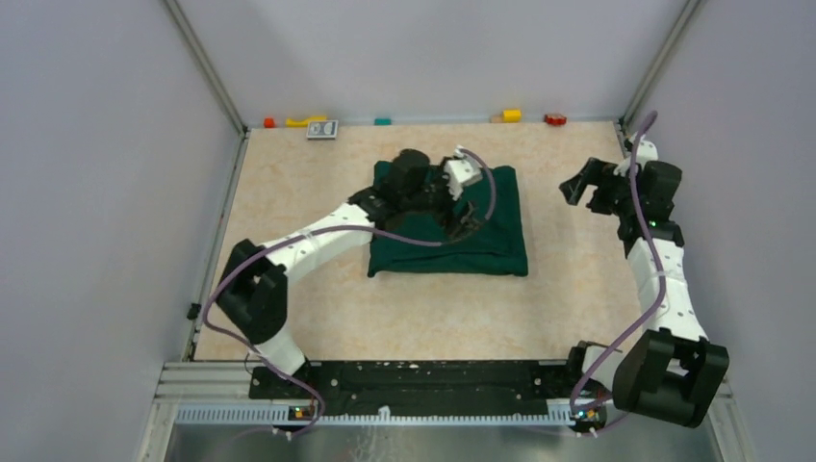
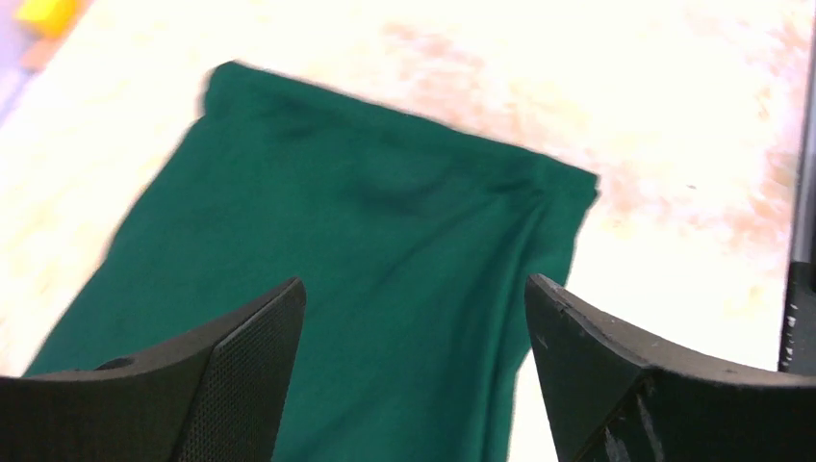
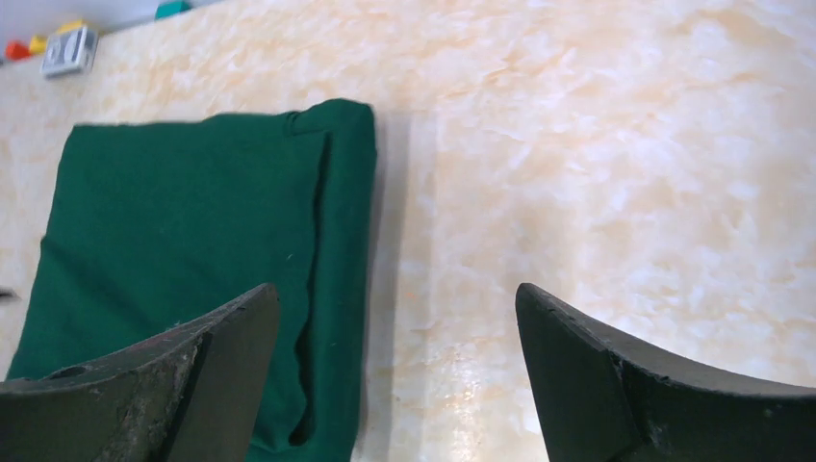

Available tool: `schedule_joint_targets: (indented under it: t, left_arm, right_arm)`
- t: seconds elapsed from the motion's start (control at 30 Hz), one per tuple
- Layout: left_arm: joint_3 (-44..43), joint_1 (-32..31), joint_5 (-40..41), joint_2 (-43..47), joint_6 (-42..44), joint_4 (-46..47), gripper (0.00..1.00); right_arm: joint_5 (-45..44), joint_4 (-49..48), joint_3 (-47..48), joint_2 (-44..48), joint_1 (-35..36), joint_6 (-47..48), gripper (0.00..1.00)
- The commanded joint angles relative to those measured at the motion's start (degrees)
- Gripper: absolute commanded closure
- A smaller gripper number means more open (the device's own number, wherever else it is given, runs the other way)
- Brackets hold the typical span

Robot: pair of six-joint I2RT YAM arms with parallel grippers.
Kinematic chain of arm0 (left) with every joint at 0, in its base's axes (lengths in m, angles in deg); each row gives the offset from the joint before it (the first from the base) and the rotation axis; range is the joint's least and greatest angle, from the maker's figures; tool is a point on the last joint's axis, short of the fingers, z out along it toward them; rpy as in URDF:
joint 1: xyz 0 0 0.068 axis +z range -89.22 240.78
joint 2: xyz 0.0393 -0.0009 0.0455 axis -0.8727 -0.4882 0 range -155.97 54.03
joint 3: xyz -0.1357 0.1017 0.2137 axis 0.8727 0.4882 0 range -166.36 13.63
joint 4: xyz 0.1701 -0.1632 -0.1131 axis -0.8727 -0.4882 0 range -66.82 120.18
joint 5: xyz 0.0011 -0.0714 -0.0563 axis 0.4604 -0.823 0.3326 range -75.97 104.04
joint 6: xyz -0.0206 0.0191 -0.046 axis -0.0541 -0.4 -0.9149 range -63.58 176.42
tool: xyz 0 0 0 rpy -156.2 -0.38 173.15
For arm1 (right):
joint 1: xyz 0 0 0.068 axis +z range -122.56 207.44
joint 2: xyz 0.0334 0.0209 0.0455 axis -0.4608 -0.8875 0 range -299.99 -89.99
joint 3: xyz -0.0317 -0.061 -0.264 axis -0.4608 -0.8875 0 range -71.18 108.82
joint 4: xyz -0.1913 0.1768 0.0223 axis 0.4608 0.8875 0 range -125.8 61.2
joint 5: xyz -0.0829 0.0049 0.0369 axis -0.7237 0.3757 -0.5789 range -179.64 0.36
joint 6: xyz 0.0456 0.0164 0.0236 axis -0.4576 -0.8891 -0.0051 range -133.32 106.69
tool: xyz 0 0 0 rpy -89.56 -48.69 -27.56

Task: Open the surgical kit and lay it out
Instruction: Open the surgical kit at the center of the board.

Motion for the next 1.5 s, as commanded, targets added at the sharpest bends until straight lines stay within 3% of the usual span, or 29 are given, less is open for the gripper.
schedule_joint_targets:
  t: [0.0, 0.17, 0.33, 0.73, 0.97, 1.23, 1.47]
  left_arm:
    - [-8.1, -8.0, 2.8, -9.4, 3.7, -3.0, 0.13]
    - [-20.4, -14.1, 5.1, -21.4, 1.8, -8.5, 0.17]
    - [-26.6, -16.1, 5.3, -27.6, -1.2, -9.6, 0.24]
    - [-28.2, -16.8, 5.6, -31.7, -3.1, -8.9, 0.43]
    - [-27.3, -16.8, 5.0, -31.9, -3.2, -9.0, 0.46]
    - [-27.1, -16.7, 3.2, -30.9, -4.0, -8.5, 0.72]
    - [-27.2, -16.4, 1.1, -29.7, -5.7, -8.3, 0.71]
  right_arm:
    - [3.9, -2.3, -1.5, 1.0, -6.7, -4.6, 0.09]
    - [7.2, -3.2, -2.9, 0.2, -10.3, -5.3, 0.10]
    - [8.5, -3.8, -3.6, 0.4, -10.6, -5.0, 0.09]
    - [11.6, -5.5, -5.0, 1.0, -10.9, -5.3, 0.10]
    - [12.0, -5.8, -5.1, 0.6, -11.2, -5.3, 0.10]
    - [12.4, -5.9, -5.1, 0.3, -11.2, -5.3, 0.10]
    - [12.9, -6.1, -5.3, 0.2, -11.3, -5.3, 0.10]
